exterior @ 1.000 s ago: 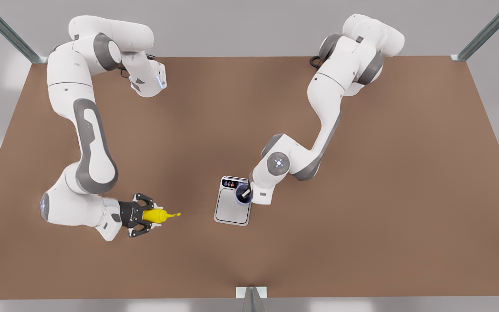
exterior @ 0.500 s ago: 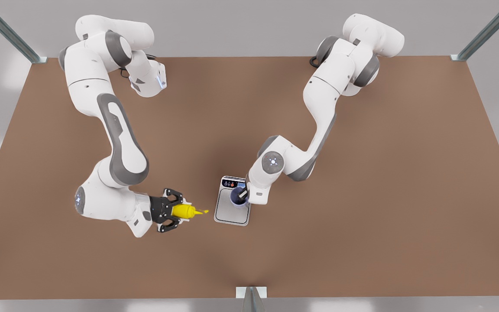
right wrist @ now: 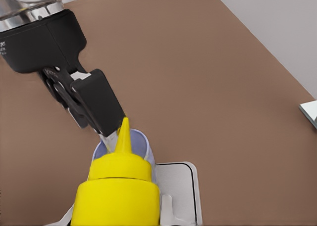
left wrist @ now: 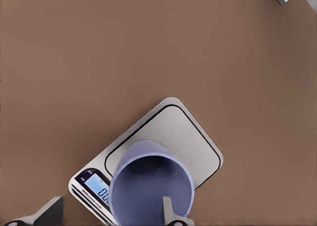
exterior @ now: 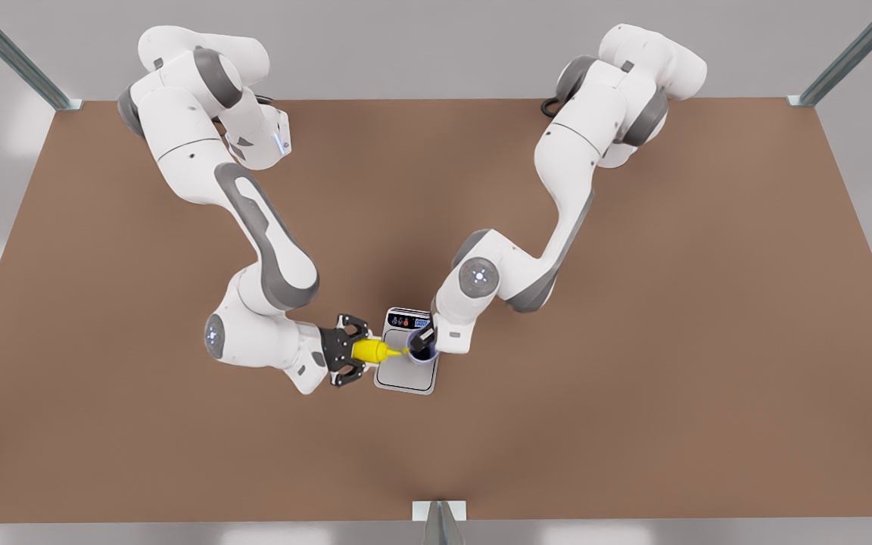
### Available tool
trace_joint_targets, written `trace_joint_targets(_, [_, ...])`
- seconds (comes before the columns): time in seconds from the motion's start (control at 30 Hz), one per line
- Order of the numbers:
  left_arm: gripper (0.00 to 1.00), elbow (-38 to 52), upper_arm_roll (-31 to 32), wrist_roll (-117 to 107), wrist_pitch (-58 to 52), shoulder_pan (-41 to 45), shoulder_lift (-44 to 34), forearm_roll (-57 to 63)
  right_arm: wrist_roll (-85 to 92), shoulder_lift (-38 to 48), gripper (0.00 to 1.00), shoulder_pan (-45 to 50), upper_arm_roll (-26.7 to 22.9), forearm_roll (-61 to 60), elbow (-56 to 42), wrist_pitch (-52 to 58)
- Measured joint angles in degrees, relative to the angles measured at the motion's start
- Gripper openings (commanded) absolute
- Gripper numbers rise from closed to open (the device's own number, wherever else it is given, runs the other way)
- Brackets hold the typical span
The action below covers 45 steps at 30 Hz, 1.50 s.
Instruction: Move cup to the weight, pick up sauce bottle, pour sauce
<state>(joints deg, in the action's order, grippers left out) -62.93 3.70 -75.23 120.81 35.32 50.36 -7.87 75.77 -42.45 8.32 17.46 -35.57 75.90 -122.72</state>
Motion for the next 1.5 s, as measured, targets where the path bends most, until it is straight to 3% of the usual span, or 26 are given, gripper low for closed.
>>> trace_joint_targets(0.07, [1.00,0.0,0.3,0.3,-5.3,-2.3,-3.1,-0.1,0.0,0.0,0.44,0.0,0.0,-0.1,0.0,0.1])
trace_joint_targets(0.17, [1.00,0.0,0.1,2.0,-21.1,-14.6,-15.4,-3.7,0.0,0.0,0.44,-2.7,0.1,-0.5,-0.2,3.4])
trace_joint_targets(0.23, [1.00,0.1,0.1,26.8,-38.9,-27.2,-20.7,-6.1,0.7,0.0,0.44,-7.4,3.3,-0.9,-0.4,6.8])
trace_joint_targets(0.27, [1.00,4.4,0.0,38.4,-48.8,-30.4,-20.9,-6.5,0.3,0.0,0.44,-6.7,3.5,-0.5,-0.3,6.6])
trace_joint_targets(0.37, [1.00,8.8,0.0,57.7,-61.0,-31.6,-21.9,-0.3,0.1,0.0,0.44,-3.9,3.5,-0.2,-0.2,5.0])
trace_joint_targets(0.4, [1.00,6.6,0.0,64.3,-60.8,-31.7,-27.7,2.8,0.1,0.0,0.44,-3.7,3.5,-0.2,-0.2,5.0])
trace_joint_targets(0.43, [1.00,-5.4,-1.0,69.1,-53.4,-31.8,-36.4,5.3,0.1,0.0,0.45,-4.3,3.5,-0.3,-0.2,5.4])
trace_joint_targets(0.47, [1.00,-15.0,-1.1,69.3,-44.6,-31.7,-40.1,7.1,0.7,0.0,0.45,-6.2,3.8,-0.8,-0.1,7.3])
trace_joint_targets(0.53, [1.00,-22.6,-1.1,69.3,-34.9,-31.7,-40.4,9.5,1.6,0.0,0.45,-15.7,10.5,-1.4,0.9,11.8])
trace_joint_targets(0.63, [1.00,-22.6,-1.0,69.3,-34.4,-31.4,-37.2,10.9,9.9,-0.4,0.45,-22.0,11.4,-3.6,2.1,16.3])
trace_joint_targets(0.8, [1.00,-19.6,-0.8,68.9,-34.6,-28.4,-33.2,8.7,22.9,-1.8,0.45,-26.1,11.3,-18.2,8.4,19.7])
trace_joint_targets(1.0, [1.00,-19.7,-0.9,65.2,-34.3,-26.5,-32.2,7.8,41.5,-13.1,0.45,-26.0,11.3,-31.8,8.8,26.3])
trace_joint_targets(1.2, [1.00,-19.7,-0.9,63.9,-35.4,-21.3,-31.7,10.6,51.2,-19.1,0.45,-26.4,10.6,-34.5,8.4,29.4])
trace_joint_targets(1.5, [1.00,-20.5,-1.0,63.4,-35.1,-21.8,-30.9,11.2,61.0,-21.0,0.45,-24.6,7.4,-36.6,6.8,29.1])
